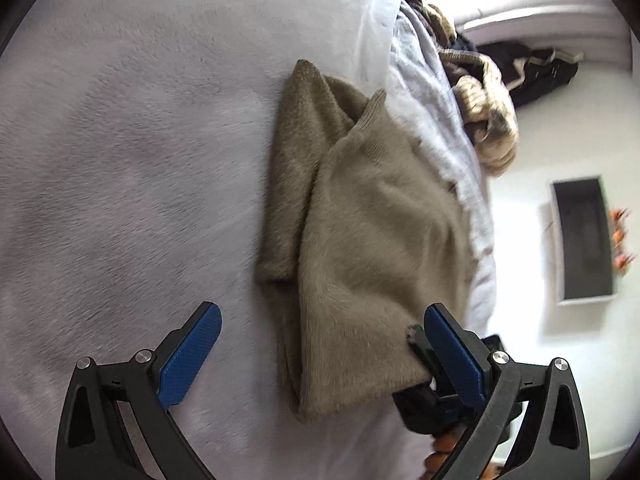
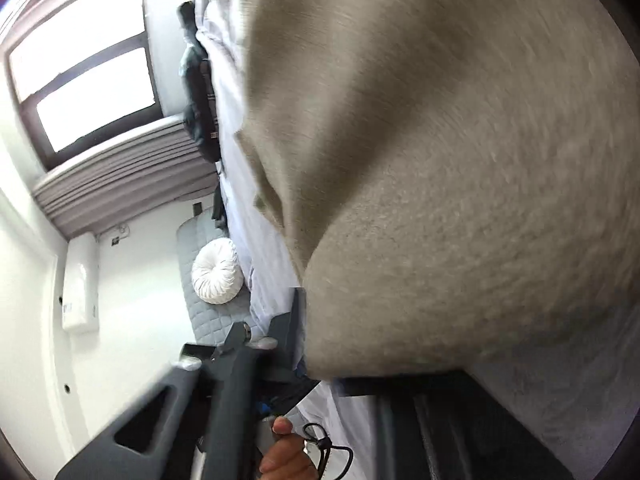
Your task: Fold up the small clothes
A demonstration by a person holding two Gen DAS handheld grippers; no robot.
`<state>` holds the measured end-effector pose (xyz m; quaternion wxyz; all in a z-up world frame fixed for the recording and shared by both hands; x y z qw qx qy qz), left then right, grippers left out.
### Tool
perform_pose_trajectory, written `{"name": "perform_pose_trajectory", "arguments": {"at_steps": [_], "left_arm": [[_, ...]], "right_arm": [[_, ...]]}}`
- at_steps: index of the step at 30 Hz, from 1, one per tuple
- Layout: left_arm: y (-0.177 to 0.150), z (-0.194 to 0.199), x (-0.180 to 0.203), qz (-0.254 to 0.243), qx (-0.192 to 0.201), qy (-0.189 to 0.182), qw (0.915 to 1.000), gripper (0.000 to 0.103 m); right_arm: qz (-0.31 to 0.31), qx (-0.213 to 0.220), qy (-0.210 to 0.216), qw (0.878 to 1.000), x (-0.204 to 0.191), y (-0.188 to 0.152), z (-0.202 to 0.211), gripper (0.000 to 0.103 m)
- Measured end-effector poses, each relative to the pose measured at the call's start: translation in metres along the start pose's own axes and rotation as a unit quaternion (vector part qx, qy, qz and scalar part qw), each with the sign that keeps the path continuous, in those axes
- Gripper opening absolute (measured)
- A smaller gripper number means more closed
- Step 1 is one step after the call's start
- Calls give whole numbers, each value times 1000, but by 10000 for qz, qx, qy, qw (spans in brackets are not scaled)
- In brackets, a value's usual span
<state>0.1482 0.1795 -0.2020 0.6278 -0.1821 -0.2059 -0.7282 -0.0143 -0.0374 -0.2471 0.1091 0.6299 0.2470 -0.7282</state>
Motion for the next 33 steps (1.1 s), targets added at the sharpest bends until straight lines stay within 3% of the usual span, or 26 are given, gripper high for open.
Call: {"name": "perform_pose_trajectory", "arguments": {"at_steps": [6, 11, 15, 17, 20, 21, 22, 23, 24, 26, 27, 28, 30, 33], "left_arm": [[20, -27, 26, 103, -569, -1093, 9923, 102], [32, -47, 59, -140, -760, -1177, 9900, 101], [34, -58, 83, -471, -590, -557, 9956, 101], [33, -62, 85, -525, -538, -347, 9966, 85], [31, -67, 85, -603, -466, -59, 9971, 70], [31, -67, 85, -669, -410, 81, 9969, 66], [31, -67, 86, -771, -345, 278, 9960, 55], [31, -68, 86, -852, -297, 431, 9950, 42], [30, -68, 85, -951, -239, 619, 9933, 36], [30, -67, 82, -1031, -141, 810, 9913, 29], [29, -65, 84, -1041, -62, 876, 9907, 29], [29, -63, 86, -1097, 26, 969, 9892, 28], [27, -57, 92, -1257, 245, 1174, 9848, 27], [22, -46, 110, -1555, 610, 1436, 9754, 27]], "right_arm": [[626, -301, 265, 9972, -46, 4, 2, 9], [714, -497, 142, 9961, -46, -1, 5, 9], [694, -920, -268, 9930, -36, -11, 3, 9], [787, -1397, -700, 9846, -32, -18, 4, 14], [1211, -2094, -1434, 9596, -33, -31, 13, 28], [1429, -2166, -1602, 9524, -38, -31, 20, 39], [1560, -2155, -1677, 9493, -44, -27, 25, 49], [1811, -1977, -1813, 9462, -55, -16, 35, 49], [1957, -1821, -1905, 9446, -61, -9, 42, 49], [2450, -1320, -2223, 9344, -79, 20, 60, 42], [2630, -1206, -2368, 9275, -84, 29, 60, 19], [2889, -1104, -2598, 9148, -91, 43, 56, 5], [3313, -974, -3056, 8874, -95, 62, 49, 4], [3516, -1127, -3304, 8686, -85, 82, 33, 4]]}}
Point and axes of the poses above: each gripper's, at about its wrist camera, not at the fingertips, and z roughly against the way its jaws point, x to its right, y to its top, the point moved 4 cm from there along -z, roughly the way its jaws point, and after that the axes turned 15 degrees about y, right-handed, at the moved point
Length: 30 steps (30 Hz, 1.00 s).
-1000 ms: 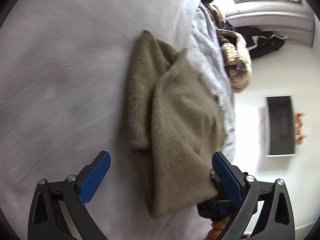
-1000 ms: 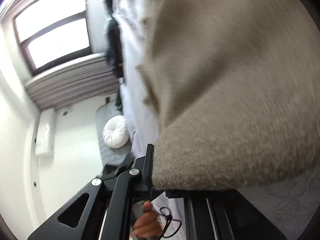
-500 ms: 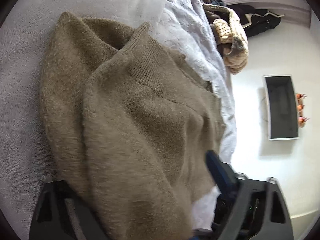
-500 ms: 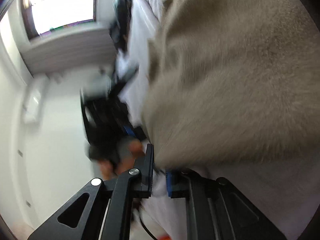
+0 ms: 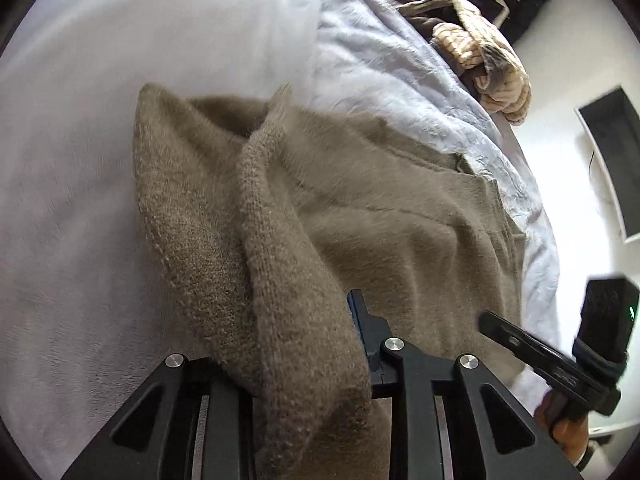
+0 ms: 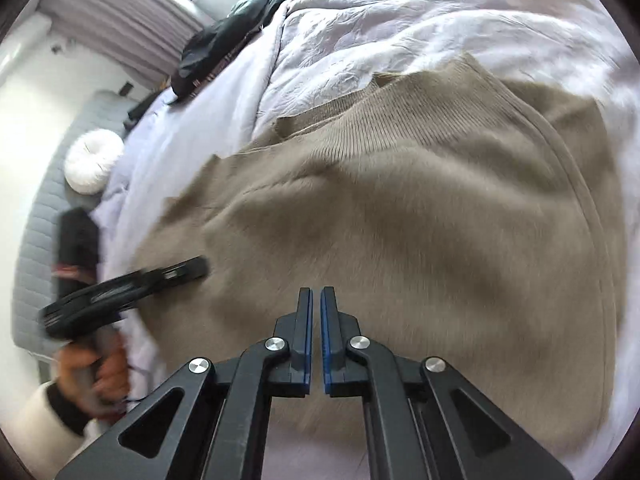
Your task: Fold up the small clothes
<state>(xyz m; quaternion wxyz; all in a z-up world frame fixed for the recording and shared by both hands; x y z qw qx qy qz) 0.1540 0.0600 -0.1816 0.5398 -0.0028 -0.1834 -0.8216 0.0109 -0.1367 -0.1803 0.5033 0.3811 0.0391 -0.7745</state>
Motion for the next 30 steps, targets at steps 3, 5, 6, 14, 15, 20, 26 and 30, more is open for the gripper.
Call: {"name": "perform_pose_trajectory", "arguments": {"at_steps": [3, 5, 6, 14, 15, 20, 26, 30], "left_arm": [[4, 14, 13, -148, 225, 138, 9995, 27], [8, 22, 26, -235, 350, 189, 9989, 27], [10, 28, 37, -344, 468, 264, 9980, 27], [20, 69, 148, -1419, 1134, 156, 9832, 27], [20, 69, 164, -1566, 1145, 119, 9809, 27], [9, 52, 252, -2369, 1058, -145, 9656, 27], [-15, -8, 305, -2749, 479, 6, 9603, 27], [-20, 3, 301, -2552, 570, -147, 9651, 58]], "right_arm": [[172, -490, -268, 9983, 3, 2, -30, 4], [360, -589, -376, 9969, 7, 1, -42, 4], [432, -594, -398, 9965, 6, 0, -43, 4], [-591, -417, 917, 9932, 33, 12, -13, 4], [-763, -236, 1028, 9915, 42, 14, 1, 4], [-1569, 703, 1472, 9740, 103, 20, 84, 6], [-2415, 900, 1987, 9456, 166, 11, 106, 8], [-2724, 1043, 2390, 9262, 176, 6, 92, 8]]}}
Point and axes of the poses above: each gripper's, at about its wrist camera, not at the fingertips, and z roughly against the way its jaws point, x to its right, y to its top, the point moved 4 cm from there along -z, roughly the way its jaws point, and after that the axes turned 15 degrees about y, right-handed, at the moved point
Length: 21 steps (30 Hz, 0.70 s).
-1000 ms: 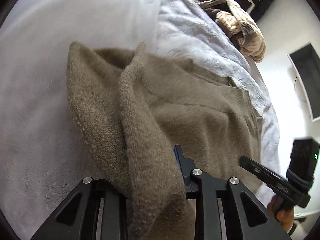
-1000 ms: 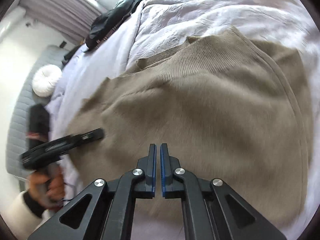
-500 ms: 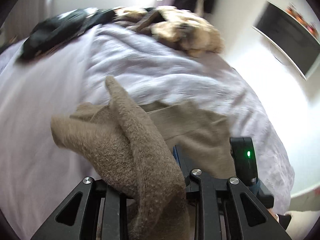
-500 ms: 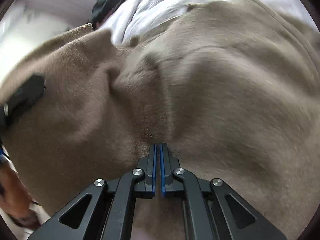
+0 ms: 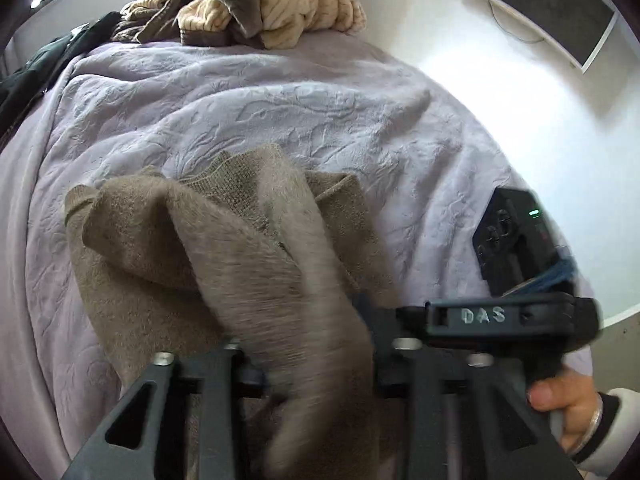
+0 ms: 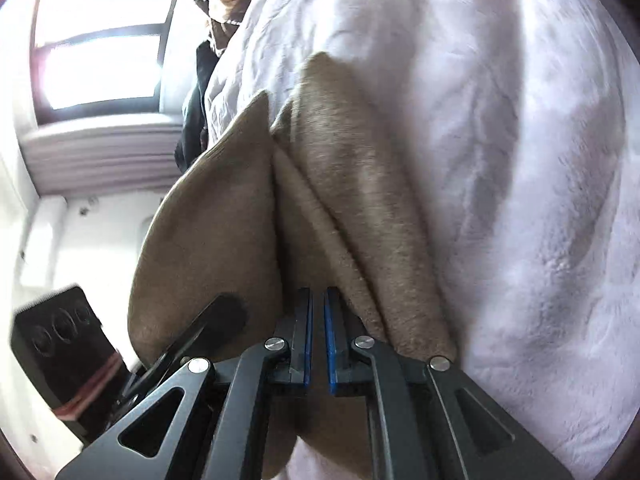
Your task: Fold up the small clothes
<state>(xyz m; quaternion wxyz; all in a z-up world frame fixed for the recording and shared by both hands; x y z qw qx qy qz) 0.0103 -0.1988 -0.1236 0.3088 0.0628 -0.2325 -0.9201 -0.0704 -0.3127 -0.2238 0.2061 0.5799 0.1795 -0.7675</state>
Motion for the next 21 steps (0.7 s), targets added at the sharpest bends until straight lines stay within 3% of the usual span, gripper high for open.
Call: {"name": "perform_pose_trajectory", "arguments": {"at_steps": [1, 2, 5, 8, 9, 11, 12, 17, 19, 21], "left_arm": [[0, 6, 0, 54, 89, -38, 9999, 75], [0, 13, -1, 72, 279, -71, 9996, 78], [10, 19, 7, -123, 509, -75, 9986, 78], [15, 26, -1, 52, 614, 35, 9981, 78], [15, 31, -8, 216, 672, 57, 9975, 78], [11, 34, -23, 467, 728, 246, 9959, 78], [8, 35, -34, 622, 733, 387, 9946, 78], [-15, 16, -93, 1254, 277, 1021, 9865, 78], [-29, 9, -116, 1482, 64, 1255, 9809, 78], [-37, 3, -129, 1599, -53, 1350, 9778, 78]], "right_arm": [[-83, 59, 134, 9999, 2, 2, 2, 8], [-210, 150, 318, 9992, 4, 3, 4, 8], [-399, 278, 514, 9975, 12, 6, 24, 9], [-543, 349, 656, 9958, 20, 4, 44, 10], [-596, 407, 715, 9948, 27, 6, 51, 14], [-738, 605, 894, 9914, 32, 7, 60, 33], [-827, 707, 1024, 9888, 35, 9, 67, 49], [-1117, 1038, 1831, 9712, 43, 9, 80, 58], [-947, 957, 1782, 9747, 36, 13, 73, 59], [-566, 653, 1319, 9875, 24, 18, 61, 59]]}}
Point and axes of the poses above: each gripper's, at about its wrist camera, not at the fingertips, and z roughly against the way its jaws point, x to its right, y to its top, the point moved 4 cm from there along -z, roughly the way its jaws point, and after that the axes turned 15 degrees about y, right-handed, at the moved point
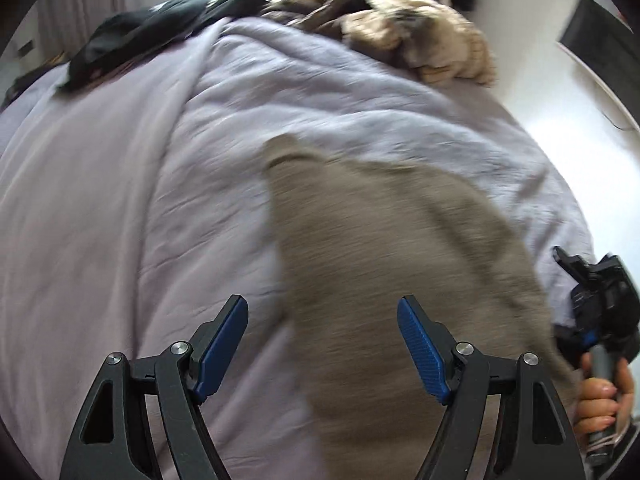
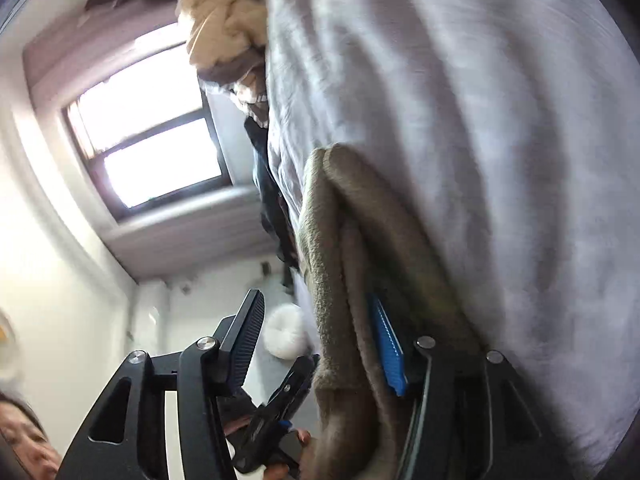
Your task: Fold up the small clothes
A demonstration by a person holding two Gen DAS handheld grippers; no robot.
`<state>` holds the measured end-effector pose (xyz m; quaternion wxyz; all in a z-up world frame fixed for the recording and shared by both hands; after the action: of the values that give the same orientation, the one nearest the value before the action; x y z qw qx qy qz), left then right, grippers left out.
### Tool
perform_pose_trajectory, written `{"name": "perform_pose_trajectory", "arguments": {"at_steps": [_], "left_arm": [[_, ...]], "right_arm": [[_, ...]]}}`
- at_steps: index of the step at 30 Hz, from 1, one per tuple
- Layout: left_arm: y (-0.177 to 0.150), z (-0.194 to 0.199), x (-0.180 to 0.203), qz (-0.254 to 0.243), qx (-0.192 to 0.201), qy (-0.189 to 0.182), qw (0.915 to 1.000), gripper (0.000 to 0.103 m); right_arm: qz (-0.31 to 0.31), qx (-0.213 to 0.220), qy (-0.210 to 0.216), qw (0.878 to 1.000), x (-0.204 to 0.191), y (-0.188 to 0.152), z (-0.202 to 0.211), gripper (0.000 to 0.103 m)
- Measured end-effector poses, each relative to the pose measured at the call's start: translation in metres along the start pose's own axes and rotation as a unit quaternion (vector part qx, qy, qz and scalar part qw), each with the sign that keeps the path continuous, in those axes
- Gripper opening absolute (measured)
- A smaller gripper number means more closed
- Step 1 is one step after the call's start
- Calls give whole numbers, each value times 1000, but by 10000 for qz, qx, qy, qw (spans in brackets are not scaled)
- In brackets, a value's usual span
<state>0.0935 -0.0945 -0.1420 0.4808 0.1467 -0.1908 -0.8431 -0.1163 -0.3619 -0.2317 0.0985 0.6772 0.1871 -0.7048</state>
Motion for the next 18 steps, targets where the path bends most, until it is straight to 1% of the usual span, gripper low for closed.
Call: {"name": "perform_pose_trajectory", "arguments": {"at_steps": [1, 2, 3, 4, 5, 6, 8, 10, 11, 12, 13, 14, 16, 17, 18], "left_arm": [[-3, -4, -5, 28, -61, 54, 10000, 78], [-4, -7, -9, 49, -111, 92, 9999, 78], [-6, -10, -11, 61, -145, 113, 9998, 78], [-7, -9, -10, 58, -145, 111, 9998, 78], [-6, -7, -9, 49, -123, 90, 9999, 78], [-6, -4, -8, 17, -65, 29, 10000, 78], [-6, -1, -4, -76, -1, -35, 10000, 78], [-9, -3, 1, -250, -21, -77, 9997, 78], [-9, -6, 2, -314, -62, -65, 9995, 78], [-14, -13, 5, -454, -162, -36, 9988, 78], [-17, -17, 8, -536, -228, -45, 9983, 78], [-20, -21, 9, -578, -278, -53, 9979, 78], [-26, -26, 8, -604, -356, -51, 9975, 78], [-28, -25, 6, -598, -331, -52, 9976, 78], [-29, -23, 3, -607, -314, -26, 9977, 78]], "right_arm": [[217, -217, -422, 9986, -5, -2, -9, 58], [540, -497, -943, 9928, -10, -4, -17, 54], [859, -721, -1351, 9845, -15, -7, -24, 26], [1312, -965, -1908, 9680, -22, -12, -35, 15], [1575, -1019, -2052, 9606, -32, -14, -40, 15], [1815, -1060, -1996, 9571, -44, -18, -43, 15], [1987, -992, -1849, 9573, -60, -27, -38, 15], [1994, -876, -1854, 9582, -61, -34, -25, 15], [1982, -856, -2067, 9543, -51, -36, -18, 15], [1987, -859, -2340, 9478, -47, -34, -19, 15], [1966, -880, -2731, 9376, -33, -31, -18, 15], [1863, -917, -2936, 9331, -17, -29, -14, 16], [1617, -748, -2790, 9436, -6, -23, -3, 22], [1644, -669, -2791, 9437, -8, -21, -3, 22], [1808, -588, -2971, 9357, -13, -22, 2, 25]]}}
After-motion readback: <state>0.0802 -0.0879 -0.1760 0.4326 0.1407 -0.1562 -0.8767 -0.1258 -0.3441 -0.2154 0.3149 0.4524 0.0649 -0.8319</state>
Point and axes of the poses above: each gripper's, at about its wrist camera, not at the fingertips, and z roughly against the way its jaws point, x to its right, y to its top, the point moved 4 cm from there along -z, roughly the way its jaws point, and after that the axes turned 15 degrees about y, right-handed, at the moved point
